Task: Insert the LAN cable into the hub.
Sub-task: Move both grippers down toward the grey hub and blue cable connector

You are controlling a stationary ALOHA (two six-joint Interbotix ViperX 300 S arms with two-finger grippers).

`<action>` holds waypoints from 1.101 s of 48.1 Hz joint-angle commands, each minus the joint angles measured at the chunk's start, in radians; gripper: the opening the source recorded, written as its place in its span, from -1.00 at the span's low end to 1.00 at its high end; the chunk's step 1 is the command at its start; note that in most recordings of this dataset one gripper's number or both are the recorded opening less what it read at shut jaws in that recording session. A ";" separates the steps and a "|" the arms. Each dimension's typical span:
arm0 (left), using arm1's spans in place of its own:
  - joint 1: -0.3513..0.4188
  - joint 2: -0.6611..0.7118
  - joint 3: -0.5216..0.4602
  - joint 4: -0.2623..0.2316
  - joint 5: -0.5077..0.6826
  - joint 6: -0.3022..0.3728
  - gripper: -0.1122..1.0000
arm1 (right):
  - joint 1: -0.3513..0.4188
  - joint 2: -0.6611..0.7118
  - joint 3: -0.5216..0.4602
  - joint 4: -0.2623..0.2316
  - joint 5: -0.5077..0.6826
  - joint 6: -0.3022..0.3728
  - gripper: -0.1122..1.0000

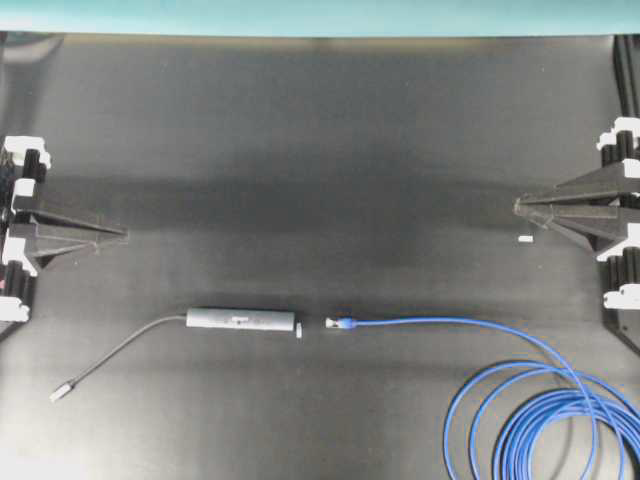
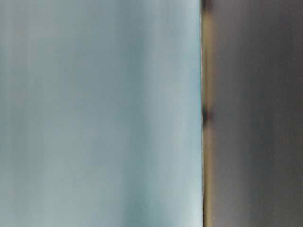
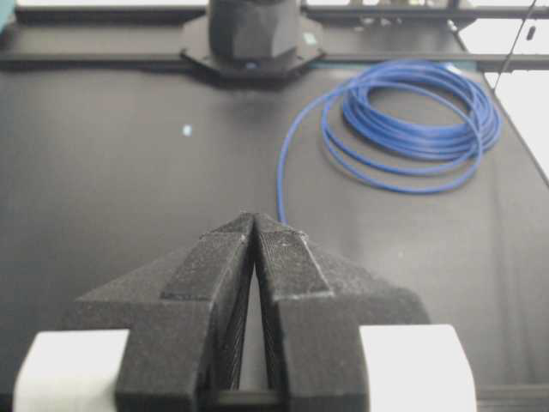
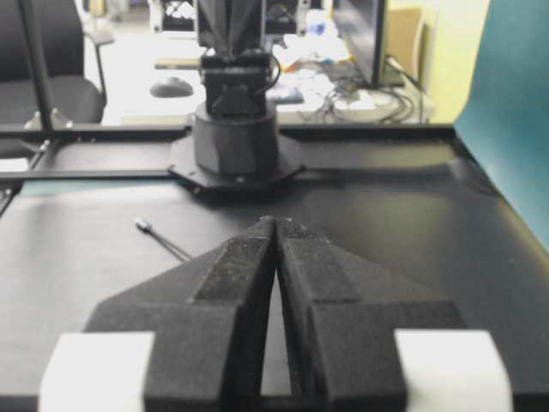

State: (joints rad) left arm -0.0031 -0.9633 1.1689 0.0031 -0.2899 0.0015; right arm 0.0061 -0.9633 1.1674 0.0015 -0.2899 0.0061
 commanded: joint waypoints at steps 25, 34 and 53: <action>-0.041 0.238 -0.115 0.044 0.153 -0.021 -0.80 | 0.123 0.368 -0.245 0.044 0.509 0.055 -0.80; -0.048 0.262 -0.109 0.044 0.138 -0.031 -0.80 | 0.124 0.535 -0.318 0.044 0.537 0.052 -0.79; -0.100 0.492 -0.066 0.043 -0.118 -0.170 0.43 | 0.124 0.719 -0.356 0.044 0.488 0.061 0.58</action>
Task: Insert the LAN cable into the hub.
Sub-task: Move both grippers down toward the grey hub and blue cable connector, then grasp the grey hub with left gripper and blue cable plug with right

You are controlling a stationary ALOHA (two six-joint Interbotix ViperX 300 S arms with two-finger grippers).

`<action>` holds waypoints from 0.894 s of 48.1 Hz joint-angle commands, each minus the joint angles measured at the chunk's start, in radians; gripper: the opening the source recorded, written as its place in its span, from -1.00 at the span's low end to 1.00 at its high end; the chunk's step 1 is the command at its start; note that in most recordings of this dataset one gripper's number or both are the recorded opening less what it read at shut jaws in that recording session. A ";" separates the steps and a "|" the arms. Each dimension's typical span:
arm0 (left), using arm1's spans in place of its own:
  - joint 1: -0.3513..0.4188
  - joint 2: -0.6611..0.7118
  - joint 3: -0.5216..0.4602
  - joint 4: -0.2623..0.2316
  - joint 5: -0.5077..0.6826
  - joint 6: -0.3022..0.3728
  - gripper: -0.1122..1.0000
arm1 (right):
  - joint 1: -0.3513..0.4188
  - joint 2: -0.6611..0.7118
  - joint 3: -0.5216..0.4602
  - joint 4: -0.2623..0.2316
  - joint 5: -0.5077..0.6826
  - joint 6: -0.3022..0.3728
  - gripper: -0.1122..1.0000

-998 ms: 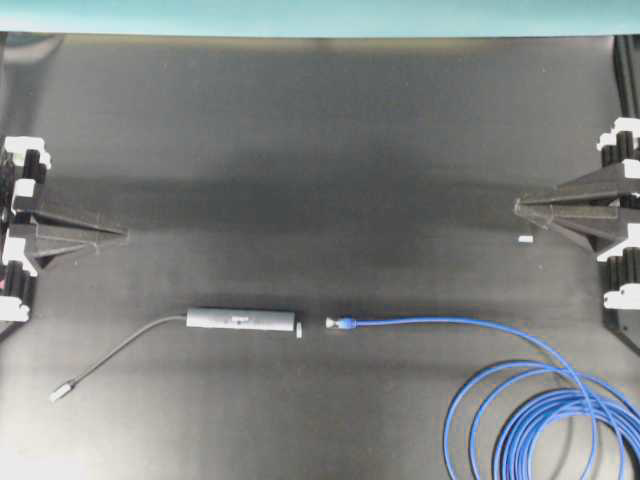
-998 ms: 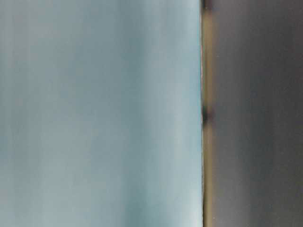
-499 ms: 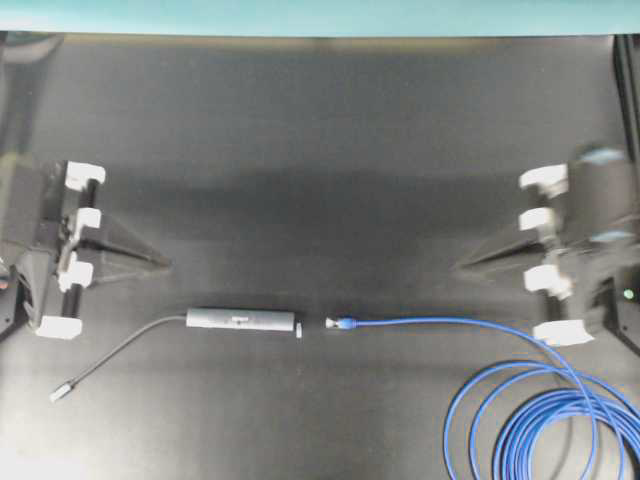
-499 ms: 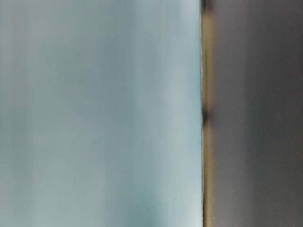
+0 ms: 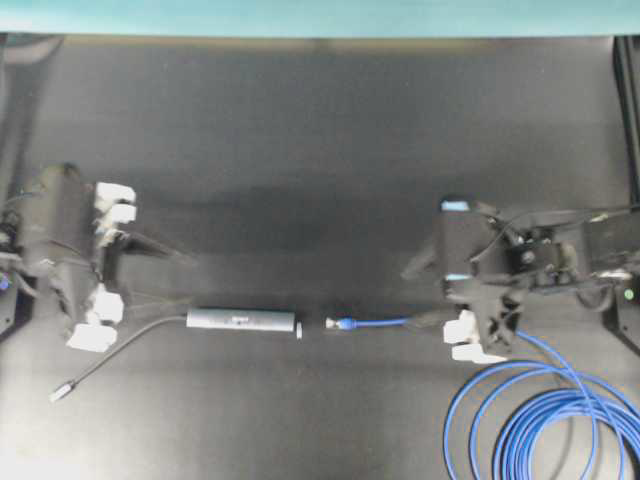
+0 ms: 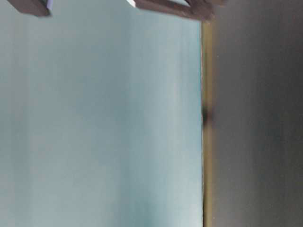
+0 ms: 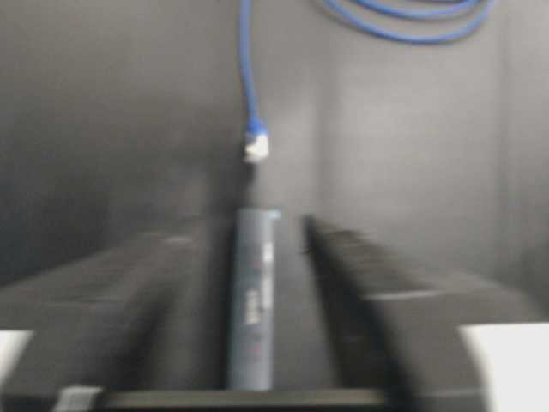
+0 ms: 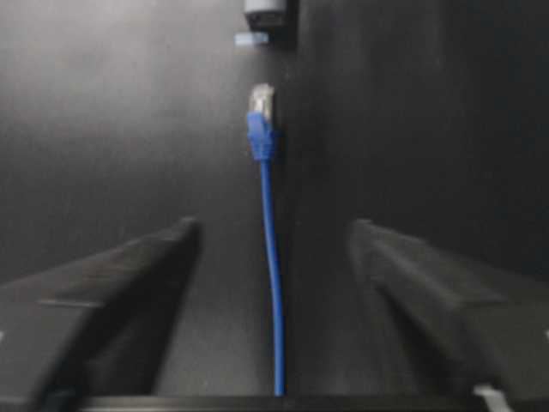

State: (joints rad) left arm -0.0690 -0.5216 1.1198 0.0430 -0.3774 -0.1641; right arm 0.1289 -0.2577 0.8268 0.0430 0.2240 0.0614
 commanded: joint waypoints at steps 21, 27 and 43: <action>-0.048 0.268 0.066 0.005 -0.325 -0.003 0.48 | 0.006 0.020 -0.012 0.003 -0.132 0.078 0.67; -0.044 0.357 0.086 0.005 -0.436 -0.003 0.47 | 0.014 0.021 -0.015 0.005 -0.147 0.098 0.67; -0.034 0.621 0.049 0.003 -0.649 0.002 0.47 | 0.021 0.028 -0.020 0.003 -0.149 0.149 0.67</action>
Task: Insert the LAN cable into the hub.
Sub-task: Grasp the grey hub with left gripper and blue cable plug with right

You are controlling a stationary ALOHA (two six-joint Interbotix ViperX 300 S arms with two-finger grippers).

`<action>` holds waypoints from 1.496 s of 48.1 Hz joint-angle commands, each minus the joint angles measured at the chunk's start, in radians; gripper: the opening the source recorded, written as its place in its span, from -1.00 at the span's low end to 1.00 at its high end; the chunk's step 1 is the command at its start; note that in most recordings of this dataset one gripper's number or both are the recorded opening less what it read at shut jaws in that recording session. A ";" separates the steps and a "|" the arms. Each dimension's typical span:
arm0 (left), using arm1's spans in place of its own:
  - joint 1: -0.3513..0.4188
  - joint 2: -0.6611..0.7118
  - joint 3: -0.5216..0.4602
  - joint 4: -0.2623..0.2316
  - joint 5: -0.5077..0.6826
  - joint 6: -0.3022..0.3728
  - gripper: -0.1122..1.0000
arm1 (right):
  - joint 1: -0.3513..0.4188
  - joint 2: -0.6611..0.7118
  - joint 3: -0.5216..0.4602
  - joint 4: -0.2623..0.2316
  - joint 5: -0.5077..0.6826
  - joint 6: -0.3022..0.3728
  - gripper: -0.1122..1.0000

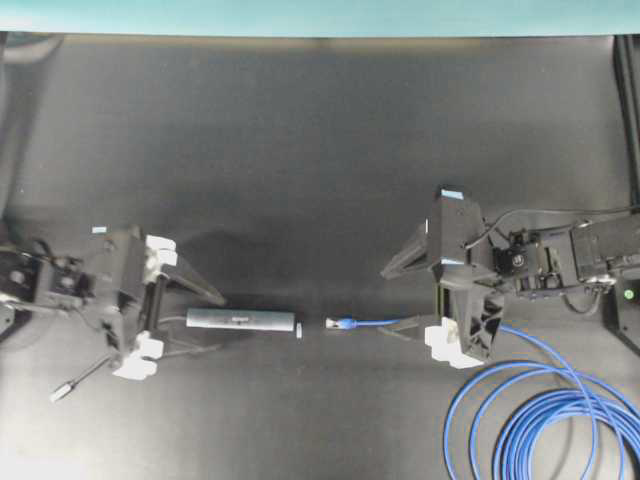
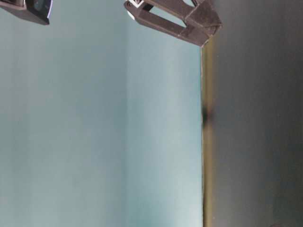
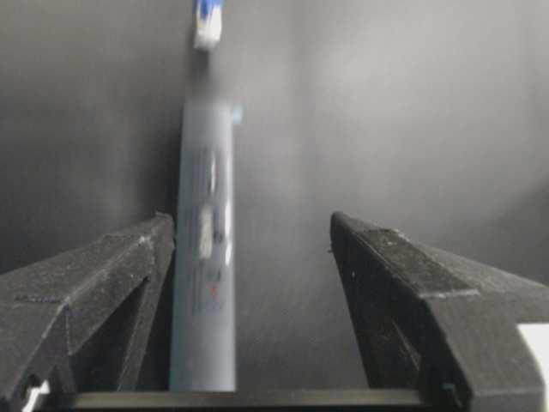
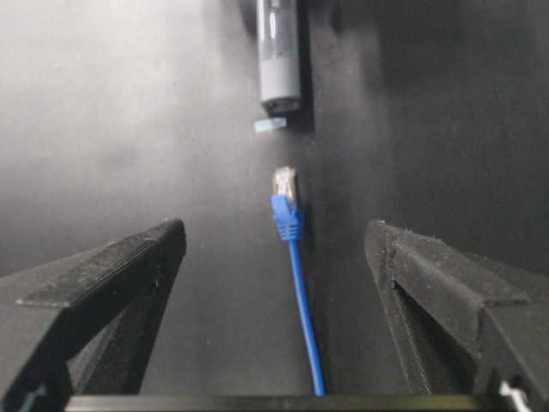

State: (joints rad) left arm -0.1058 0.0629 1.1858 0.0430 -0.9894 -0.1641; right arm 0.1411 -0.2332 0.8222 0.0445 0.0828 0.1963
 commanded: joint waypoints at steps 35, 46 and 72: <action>0.015 0.201 -0.120 0.003 0.012 0.031 0.24 | 0.029 0.003 -0.008 0.002 -0.006 0.041 0.67; 0.012 0.184 -0.126 0.003 0.037 0.071 -0.29 | 0.029 0.003 0.011 0.002 -0.014 0.040 0.67; 0.046 -0.149 -0.311 0.005 0.701 0.078 -0.29 | 0.035 0.224 0.083 -0.006 -0.314 0.006 0.66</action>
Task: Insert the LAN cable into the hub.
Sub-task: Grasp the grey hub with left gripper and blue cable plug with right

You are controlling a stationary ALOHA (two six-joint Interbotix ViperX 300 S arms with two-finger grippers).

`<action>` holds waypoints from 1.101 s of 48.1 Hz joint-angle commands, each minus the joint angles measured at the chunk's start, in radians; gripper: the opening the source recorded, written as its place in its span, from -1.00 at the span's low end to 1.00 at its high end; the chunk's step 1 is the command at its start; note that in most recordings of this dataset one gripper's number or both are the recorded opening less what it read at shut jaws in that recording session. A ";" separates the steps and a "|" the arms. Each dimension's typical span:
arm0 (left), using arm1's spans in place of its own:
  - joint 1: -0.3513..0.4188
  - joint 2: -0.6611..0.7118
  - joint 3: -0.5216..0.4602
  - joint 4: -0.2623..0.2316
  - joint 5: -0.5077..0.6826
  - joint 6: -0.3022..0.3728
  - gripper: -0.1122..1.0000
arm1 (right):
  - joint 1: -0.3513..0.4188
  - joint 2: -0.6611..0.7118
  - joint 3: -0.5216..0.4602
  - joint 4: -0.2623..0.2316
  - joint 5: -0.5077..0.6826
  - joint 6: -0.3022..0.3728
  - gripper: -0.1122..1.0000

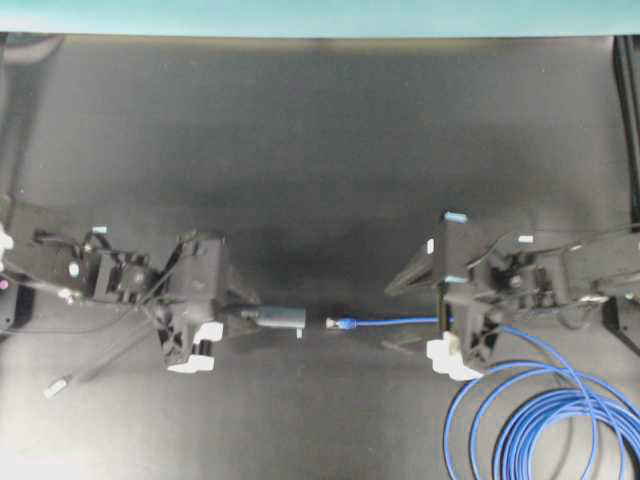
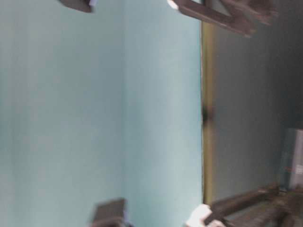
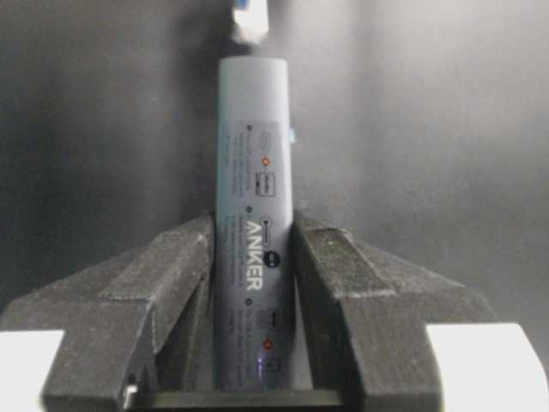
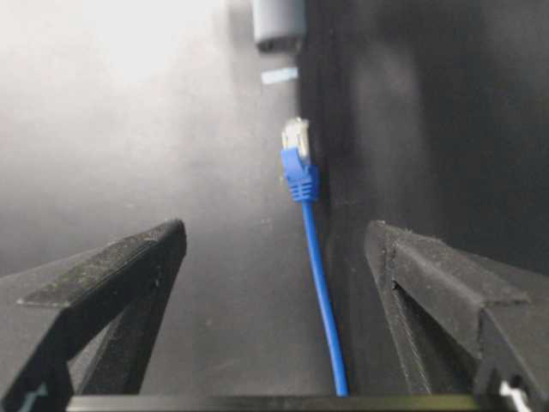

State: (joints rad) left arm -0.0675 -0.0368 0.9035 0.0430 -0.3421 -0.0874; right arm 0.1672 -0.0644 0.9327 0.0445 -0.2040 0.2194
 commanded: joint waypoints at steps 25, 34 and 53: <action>-0.020 -0.110 -0.032 0.003 0.178 -0.014 -0.29 | 0.002 0.268 -0.140 -0.005 -0.028 -0.087 0.56; -0.020 -0.112 -0.032 0.005 0.178 -0.014 -0.29 | -0.006 0.279 -0.140 -0.002 -0.029 -0.087 0.51; -0.018 -0.110 -0.031 0.003 0.178 -0.012 -0.29 | -0.002 0.296 -0.147 0.000 -0.008 -0.083 -0.42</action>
State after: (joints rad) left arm -0.0859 -0.1350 0.8912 0.0445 -0.1595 -0.0997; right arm 0.1488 0.2132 0.7885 0.0430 -0.2178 0.1350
